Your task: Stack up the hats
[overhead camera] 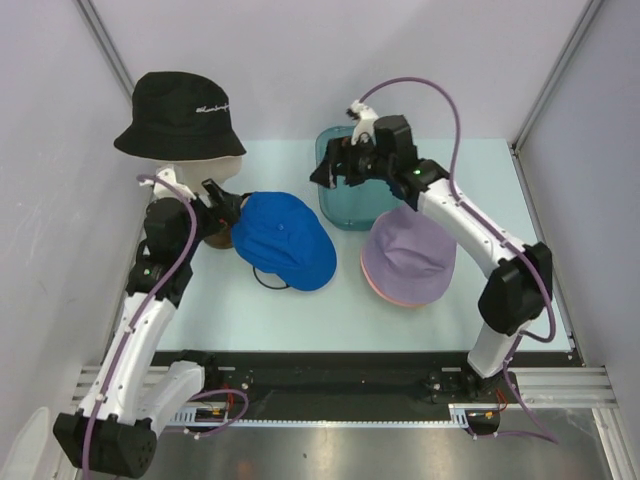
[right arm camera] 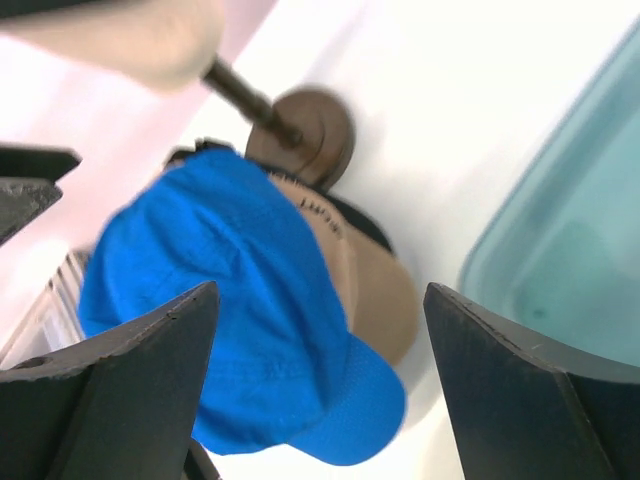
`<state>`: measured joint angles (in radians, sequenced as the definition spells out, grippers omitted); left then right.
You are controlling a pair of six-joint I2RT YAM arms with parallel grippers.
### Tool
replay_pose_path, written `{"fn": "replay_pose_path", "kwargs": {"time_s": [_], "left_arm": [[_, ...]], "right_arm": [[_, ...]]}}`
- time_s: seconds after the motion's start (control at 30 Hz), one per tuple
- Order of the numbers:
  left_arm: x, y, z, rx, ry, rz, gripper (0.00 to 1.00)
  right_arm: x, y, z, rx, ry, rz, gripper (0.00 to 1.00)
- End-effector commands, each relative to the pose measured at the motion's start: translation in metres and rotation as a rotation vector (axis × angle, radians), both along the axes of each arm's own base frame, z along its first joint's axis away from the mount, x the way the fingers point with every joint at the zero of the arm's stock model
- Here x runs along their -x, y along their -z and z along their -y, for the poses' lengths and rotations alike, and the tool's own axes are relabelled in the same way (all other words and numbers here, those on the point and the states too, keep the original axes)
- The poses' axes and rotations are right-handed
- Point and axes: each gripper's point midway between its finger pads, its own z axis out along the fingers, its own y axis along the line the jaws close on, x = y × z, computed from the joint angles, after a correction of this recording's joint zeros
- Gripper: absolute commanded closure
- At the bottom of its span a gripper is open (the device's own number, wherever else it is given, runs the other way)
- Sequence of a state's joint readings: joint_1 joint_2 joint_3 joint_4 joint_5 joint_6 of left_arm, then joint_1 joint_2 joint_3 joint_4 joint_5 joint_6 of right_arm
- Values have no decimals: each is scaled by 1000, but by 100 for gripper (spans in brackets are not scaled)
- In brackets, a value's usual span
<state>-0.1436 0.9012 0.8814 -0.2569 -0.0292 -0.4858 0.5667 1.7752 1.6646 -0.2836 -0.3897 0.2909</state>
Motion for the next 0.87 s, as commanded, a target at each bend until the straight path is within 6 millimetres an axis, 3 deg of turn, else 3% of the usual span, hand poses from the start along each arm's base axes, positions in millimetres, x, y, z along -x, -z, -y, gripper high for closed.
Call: {"fn": "replay_pose_path", "kwargs": {"time_s": [0.0, 0.03, 0.1, 0.13, 0.2, 0.23, 0.3, 0.33, 0.4, 0.5, 0.67, 0.83], "left_arm": [[17, -43, -23, -54, -94, 116, 0], [21, -45, -28, -69, -114, 126, 0], [33, -44, -44, -94, -191, 120, 0], [37, -43, -50, -101, -221, 114, 0], [49, -33, -65, -129, -291, 78, 0], [53, -29, -69, -133, -305, 67, 0], [63, -21, -70, -137, -300, 56, 0], [65, -20, -69, -137, -290, 57, 0], [73, -16, -70, -125, -296, 54, 0], [81, -12, -79, -138, -342, 27, 0], [87, -19, -88, -168, -379, 42, 0], [87, -26, -92, -187, -392, 74, 0]], "right_arm": [[-14, -49, 55, -31, 130, 116, 10], [-15, -58, 73, -31, 165, 143, 10], [-21, -53, 105, -13, 248, 137, 10], [-25, -44, 143, 4, 333, 125, 10], [-28, -38, 187, 36, 448, 149, 10], [-21, -26, 226, 57, 537, 138, 10], [-15, -17, 272, 76, 660, 145, 10], [-8, 4, 312, 98, 765, 113, 10], [14, -9, 347, 102, 887, 176, 10], [44, -3, 381, 187, 1040, 219, 10], [74, 11, 407, 155, 1215, 234, 10], [89, 23, 421, 165, 1314, 226, 10]]}}
